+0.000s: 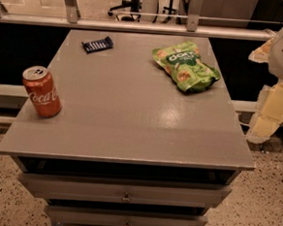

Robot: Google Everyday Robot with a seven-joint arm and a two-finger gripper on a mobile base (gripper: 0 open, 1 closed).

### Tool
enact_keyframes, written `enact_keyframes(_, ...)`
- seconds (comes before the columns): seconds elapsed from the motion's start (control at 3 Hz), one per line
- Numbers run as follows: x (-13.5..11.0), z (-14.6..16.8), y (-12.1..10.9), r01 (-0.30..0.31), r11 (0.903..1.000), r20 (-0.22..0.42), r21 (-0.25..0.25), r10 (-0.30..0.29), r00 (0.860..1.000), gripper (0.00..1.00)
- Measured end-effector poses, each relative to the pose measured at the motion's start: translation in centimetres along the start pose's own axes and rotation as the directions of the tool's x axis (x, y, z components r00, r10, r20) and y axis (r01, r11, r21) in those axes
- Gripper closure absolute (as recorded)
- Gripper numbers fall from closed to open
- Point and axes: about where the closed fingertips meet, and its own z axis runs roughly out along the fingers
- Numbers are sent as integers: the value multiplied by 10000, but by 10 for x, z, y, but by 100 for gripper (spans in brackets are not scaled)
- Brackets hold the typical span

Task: Knock coke can over

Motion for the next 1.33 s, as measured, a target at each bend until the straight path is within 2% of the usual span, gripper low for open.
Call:
enact_keyframes(0.33, -4, 2, 1, 11, 10000, 125, -53, -11, 9999, 0)
enact_keyframes(0.67, -34, 20, 10, 114, 9989, 1020, -454, -67, 9948, 0)
enact_keyframes(1.0, -100, 46, 25, 389, 9941, 2430, -1017, -131, 9699, 0)
enact_keyframes(1.33, -174, 57, 37, 545, 9917, 3608, -1165, -89, 9326, 0)
